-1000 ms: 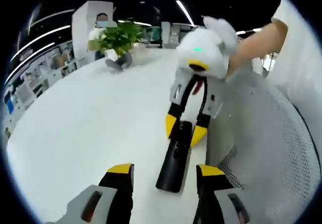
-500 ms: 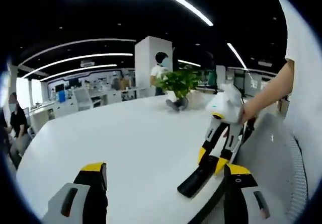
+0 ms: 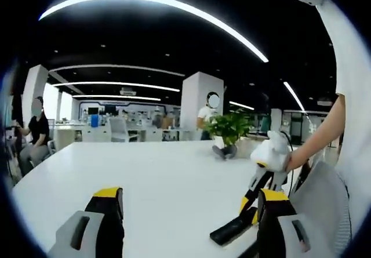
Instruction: Press the specified remote control buttons in sequence, fully releasing each button before pressing the next.
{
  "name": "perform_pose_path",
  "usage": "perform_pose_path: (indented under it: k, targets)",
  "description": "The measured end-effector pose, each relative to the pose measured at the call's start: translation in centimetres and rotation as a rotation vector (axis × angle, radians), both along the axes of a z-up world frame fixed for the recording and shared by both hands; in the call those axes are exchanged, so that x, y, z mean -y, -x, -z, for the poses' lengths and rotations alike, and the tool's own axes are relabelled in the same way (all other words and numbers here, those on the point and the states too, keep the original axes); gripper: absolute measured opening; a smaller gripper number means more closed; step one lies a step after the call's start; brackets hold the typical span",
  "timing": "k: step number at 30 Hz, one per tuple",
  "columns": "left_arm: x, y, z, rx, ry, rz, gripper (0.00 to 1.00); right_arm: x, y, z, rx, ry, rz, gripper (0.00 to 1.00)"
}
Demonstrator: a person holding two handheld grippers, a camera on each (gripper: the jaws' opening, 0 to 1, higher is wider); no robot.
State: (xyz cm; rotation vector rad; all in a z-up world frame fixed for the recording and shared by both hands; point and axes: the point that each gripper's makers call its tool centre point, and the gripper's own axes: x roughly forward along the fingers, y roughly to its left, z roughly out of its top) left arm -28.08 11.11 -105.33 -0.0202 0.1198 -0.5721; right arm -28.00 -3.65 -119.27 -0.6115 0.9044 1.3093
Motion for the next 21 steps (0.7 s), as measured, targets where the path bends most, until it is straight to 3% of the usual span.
perform_pose_path:
  k: [15,21]
  targets:
    - [0.5,0.2,0.3,-0.015,-0.007,0.031,0.93,-0.6,-5.9,0.2,0.024,0.064,-0.007,0.21]
    - [0.5,0.3,0.3,-0.017,-0.006,0.039,0.93,-0.5,-7.4,0.2,0.022,0.089,-0.015,0.21]
